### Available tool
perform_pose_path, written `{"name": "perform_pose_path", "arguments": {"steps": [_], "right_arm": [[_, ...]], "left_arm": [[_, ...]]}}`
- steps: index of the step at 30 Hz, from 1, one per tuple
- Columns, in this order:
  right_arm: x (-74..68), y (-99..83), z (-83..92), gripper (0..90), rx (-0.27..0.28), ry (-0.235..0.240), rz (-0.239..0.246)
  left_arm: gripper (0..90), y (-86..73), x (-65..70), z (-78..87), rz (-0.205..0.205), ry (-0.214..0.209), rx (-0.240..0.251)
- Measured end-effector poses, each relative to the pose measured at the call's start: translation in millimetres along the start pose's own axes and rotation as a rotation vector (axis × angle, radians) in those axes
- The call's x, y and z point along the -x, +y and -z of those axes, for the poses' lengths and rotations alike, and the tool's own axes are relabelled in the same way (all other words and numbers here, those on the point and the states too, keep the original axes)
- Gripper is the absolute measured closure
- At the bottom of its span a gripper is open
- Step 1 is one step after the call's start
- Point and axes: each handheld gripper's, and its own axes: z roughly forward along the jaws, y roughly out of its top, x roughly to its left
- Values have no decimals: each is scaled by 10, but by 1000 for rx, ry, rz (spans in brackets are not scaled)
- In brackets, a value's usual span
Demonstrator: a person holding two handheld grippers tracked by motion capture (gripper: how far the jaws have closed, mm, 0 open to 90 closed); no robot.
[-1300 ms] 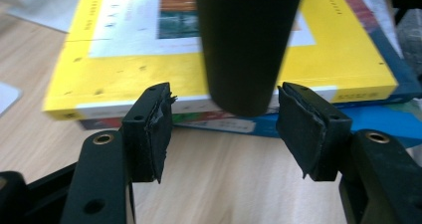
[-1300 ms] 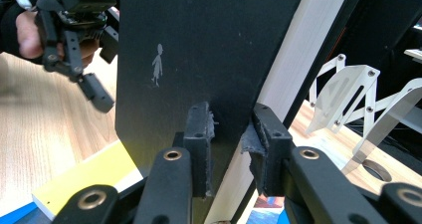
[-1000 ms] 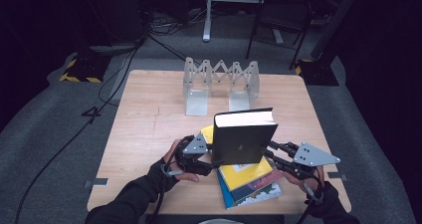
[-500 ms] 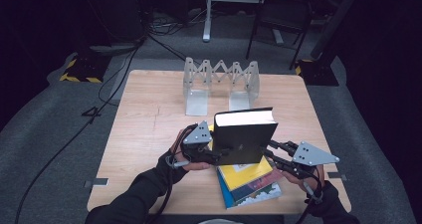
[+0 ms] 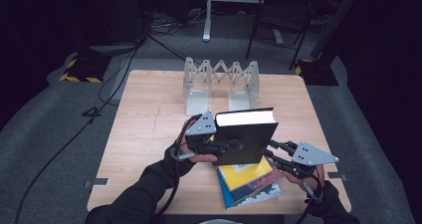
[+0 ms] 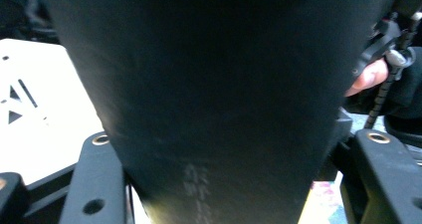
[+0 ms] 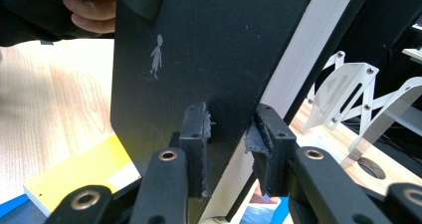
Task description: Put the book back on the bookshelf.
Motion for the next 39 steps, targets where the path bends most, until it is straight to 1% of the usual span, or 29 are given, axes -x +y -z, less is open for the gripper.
{"name": "perform_pose_path", "arguments": {"steps": [3,4,6,7,10,12,13,14,16,17,18,23,24,26,27,28,29,30,31,32,33,35,37,38,39], "right_arm": [[4,-1,-6,675,-1,-4,-4],[5,-1,-6,673,0,-4,-4],[6,-1,-4,671,1,-6,-4],[6,-1,-4,668,1,-8,-2],[7,1,1,671,0,-6,1],[2,2,-4,671,-1,-9,-4],[2,2,-5,672,0,-9,-4],[1,2,-4,672,1,-7,-5],[1,3,0,673,0,-6,-3],[2,2,0,673,0,-6,-4],[3,2,1,672,1,-4,-6],[0,1,-2,660,-1,-7,-11],[0,0,-1,639,-2,-7,-14],[-5,-3,-3,529,-1,23,-17],[-15,-2,-3,497,-1,34,-11],[-26,0,-1,463,-16,28,6],[-29,-2,-6,423,-42,17,23],[-11,-40,-11,393,-101,22,30],[-11,-40,-11,393,-101,22,30],[5,-75,-3,383,-114,14,28],[34,-123,11,363,-128,3,15],[109,-203,35,353,-169,-2,-16],[190,-285,74,350,-197,-43,-44],[250,-339,101,350,-214,-62,-68],[299,-383,124,350,-219,-79,-96]], "left_arm": [[441,14,-13,3,-10,-39,-2],[455,19,-6,5,-19,-43,-2],[487,19,17,12,-31,-66,3],[495,26,45,14,-42,-60,0],[491,34,53,15,-36,-50,-5],[481,38,46,17,-35,-45,4],[477,48,48,22,-30,-43,23],[474,61,51,26,-28,-42,28],[464,106,70,18,-44,-29,27],[461,127,66,23,-31,-34,43],[461,146,59,20,-27,-38,45],[475,178,49,5,-27,-46,40],[475,179,50,7,-30,-49,39],[496,179,53,14,-28,-55,40],[500,177,55,17,-23,-52,41],[504,176,56,20,-20,-45,40],[506,177,55,25,-20,-38,40],[509,174,59,29,-15,-29,41],[509,172,61,32,-13,-20,43],[510,168,62,37,-3,-13,47],[511,166,67,38,1,-5,49],[513,175,78,46,-5,12,43],[514,173,68,60,0,26,43],[514,170,57,69,11,32,45],[515,167,46,79,16,40,48]]}}
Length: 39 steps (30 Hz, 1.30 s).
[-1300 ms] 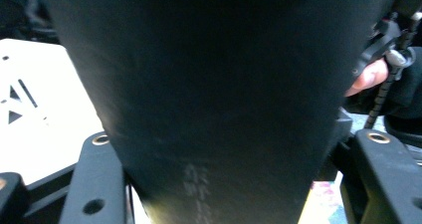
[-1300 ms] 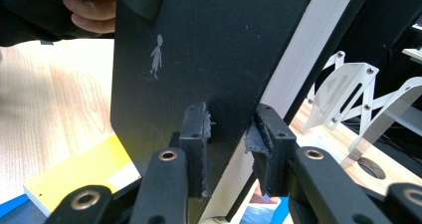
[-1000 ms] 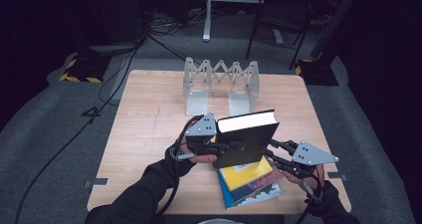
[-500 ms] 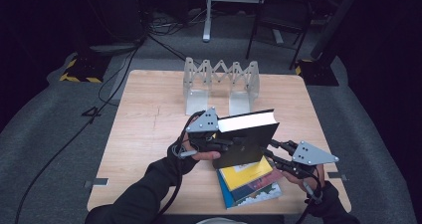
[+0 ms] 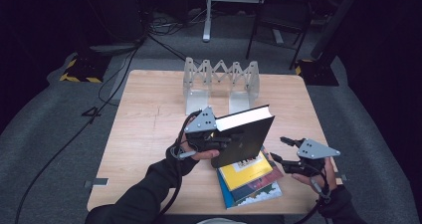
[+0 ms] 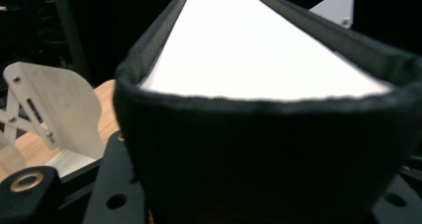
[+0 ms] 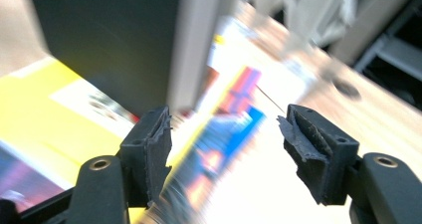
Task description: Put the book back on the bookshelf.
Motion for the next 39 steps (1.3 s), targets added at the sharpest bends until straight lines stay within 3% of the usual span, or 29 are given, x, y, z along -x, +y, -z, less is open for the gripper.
{"name": "perform_pose_path", "arguments": {"steps": [4,6,9,18,23,32,39], "right_arm": [[184,-131,8,350,-6,-14,-127],[220,-161,-18,350,-26,-19,-149],[202,-177,-54,351,-52,-19,-127],[127,-154,-95,357,-35,-3,-91],[133,-144,-68,362,-2,-16,-91],[143,-168,-92,364,-17,-21,-103],[152,-177,-104,364,-25,-26,-107]], "left_arm": [[517,3,-45,45,11,39,10],[518,18,-66,79,15,69,11],[521,23,-83,105,18,89,10],[522,20,-223,320,45,218,19],[522,22,-274,439,39,271,21],[523,-29,-441,635,71,369,41],[523,-59,-528,713,88,409,44]]}}
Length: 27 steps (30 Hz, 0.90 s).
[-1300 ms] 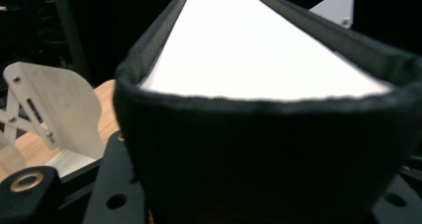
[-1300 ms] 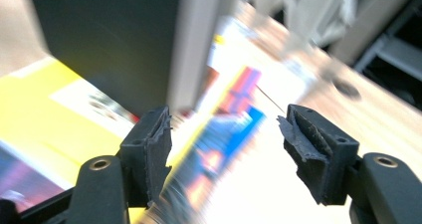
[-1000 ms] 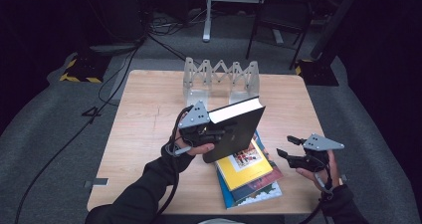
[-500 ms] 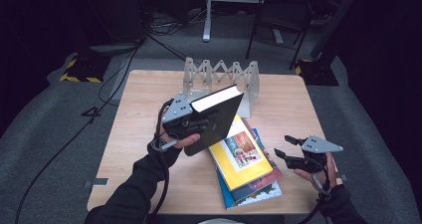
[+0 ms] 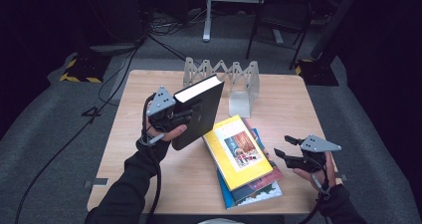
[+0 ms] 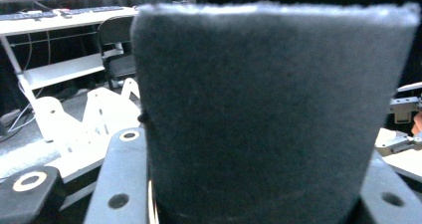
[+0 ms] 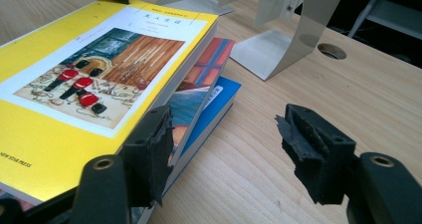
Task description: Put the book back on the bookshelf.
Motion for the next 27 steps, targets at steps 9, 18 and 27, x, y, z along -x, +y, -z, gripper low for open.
{"name": "perform_pose_path", "arguments": {"steps": [9,18,27], "right_arm": [[-9,-16,-30,364,-21,22,4],[-18,-26,-56,373,-34,29,8],[-27,-32,-80,373,-47,31,9]], "left_arm": [[523,-7,-126,50,-3,80,3],[524,-67,-266,-43,28,136,-15],[523,-14,-382,-313,42,192,-47]]}}
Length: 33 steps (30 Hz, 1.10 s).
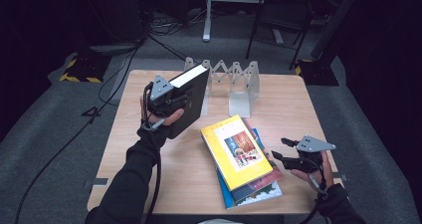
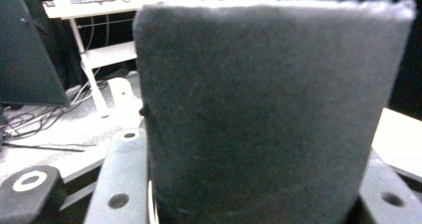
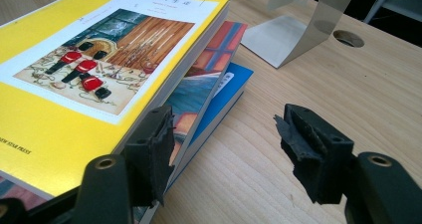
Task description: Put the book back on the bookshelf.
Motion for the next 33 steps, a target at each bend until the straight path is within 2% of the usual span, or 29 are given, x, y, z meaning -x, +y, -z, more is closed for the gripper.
{"name": "perform_pose_path", "arguments": {"steps": [3,12,16,24,26,27,30,33], "right_arm": [[10,-6,3,375,2,1,-4],[11,-9,9,378,4,2,-5],[19,-14,8,379,4,3,-8],[21,-18,17,378,8,1,-13],[24,-21,16,379,8,3,-17],[28,-26,10,378,6,3,-18],[28,-30,6,378,3,6,-19],[26,-30,0,378,0,8,-14]], "left_arm": [[524,16,-44,-84,30,16,-2],[524,36,-87,-337,53,82,-19],[524,64,-65,-447,39,110,-23],[524,80,-56,-665,41,165,-46],[524,76,-45,-714,32,183,-48],[524,67,-25,-759,15,205,-48],[523,59,-11,-813,3,220,-60],[524,27,-25,-852,23,242,-64]]}}
